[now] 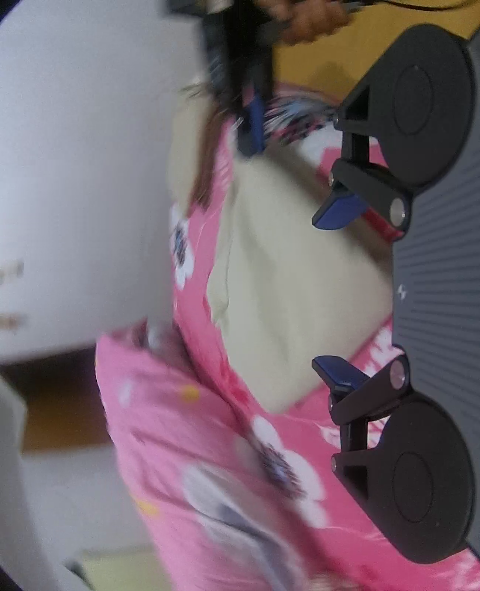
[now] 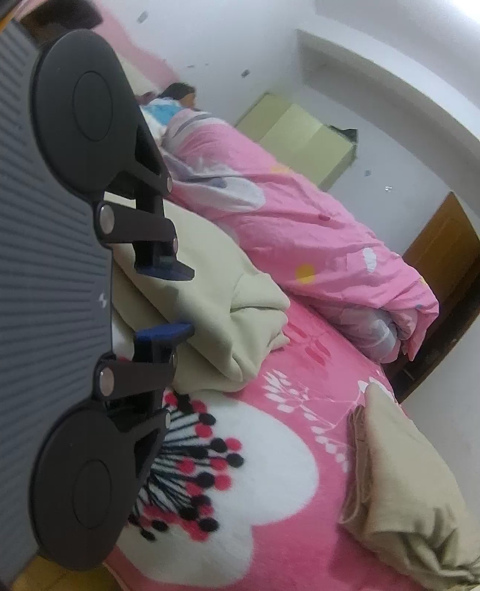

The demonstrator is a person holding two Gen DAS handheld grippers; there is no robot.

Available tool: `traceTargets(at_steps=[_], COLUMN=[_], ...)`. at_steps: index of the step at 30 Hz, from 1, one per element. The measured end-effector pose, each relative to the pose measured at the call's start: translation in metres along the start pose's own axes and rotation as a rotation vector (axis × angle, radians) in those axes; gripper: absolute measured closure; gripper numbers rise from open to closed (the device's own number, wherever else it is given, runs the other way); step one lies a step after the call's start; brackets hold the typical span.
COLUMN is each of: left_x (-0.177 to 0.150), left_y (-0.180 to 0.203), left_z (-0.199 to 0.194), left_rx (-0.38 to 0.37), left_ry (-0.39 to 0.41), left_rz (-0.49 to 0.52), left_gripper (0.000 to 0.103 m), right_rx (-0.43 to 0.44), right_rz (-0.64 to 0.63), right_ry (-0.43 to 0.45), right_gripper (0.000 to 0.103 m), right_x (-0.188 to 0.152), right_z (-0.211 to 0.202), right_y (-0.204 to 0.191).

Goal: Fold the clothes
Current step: 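Grasp the jacket edge with the right tool and lift it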

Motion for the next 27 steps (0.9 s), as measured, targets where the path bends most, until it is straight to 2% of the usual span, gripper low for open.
traceTargets(at_steps=[4,7,10,13,15,18,21,24,27], left_x=[-0.003,-0.007,-0.013,-0.017,-0.016,-0.013,-0.009,-0.007,-0.008], left_y=[0.027,0.038,0.044,0.05,0.048,0.043,0.035,0.027,0.02], left_z=[0.015,0.021,0.029,0.033,0.034,0.033,0.03,0.027,0.025], left_rx=[0.006,0.011,0.048,0.071,0.076,0.08,0.083,0.11,0.116], left_ry=[-0.059,-0.081,-0.087,-0.087,-0.085,-0.081,-0.076,-0.065,-0.068], left_rz=[0.163,0.225,0.311,0.381,0.363,0.311,0.258,0.227,0.184], left_gripper=[0.032,0.036,0.037,0.037,0.041,0.048,0.052,0.058,0.06], right_rx=[-0.017,-0.029,-0.046,-0.064,-0.06,-0.042,-0.027,-0.007,0.011], right_rz=[0.061,0.049,0.048,0.072,0.096,0.109,0.129,0.13,0.125], right_ry=[0.014,0.031,0.033,0.021,0.017,0.029,0.035,0.044,0.042], right_gripper=[0.09,0.092,0.091,0.086,0.078,0.077,0.088,0.089,0.09], right_x=[-0.004,-0.007,-0.009,-0.009,-0.009,-0.009,-0.008,-0.008,-0.01], right_z=[0.011,0.012,0.009,0.007,0.008,0.013,0.019,0.02,0.019], right_y=[0.007,0.006,0.004,0.003,0.004,0.006,0.006,-0.001,-0.009])
Point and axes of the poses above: each gripper's, at about its wrist camera, not at the fingertips, and z roughly the way its jaws point, y to its right, x to its top, the point moved 5 cm from there along z, roughly the way its jaws point, and after that the axes turned 8 degrees about y, right-handed, at the moved point
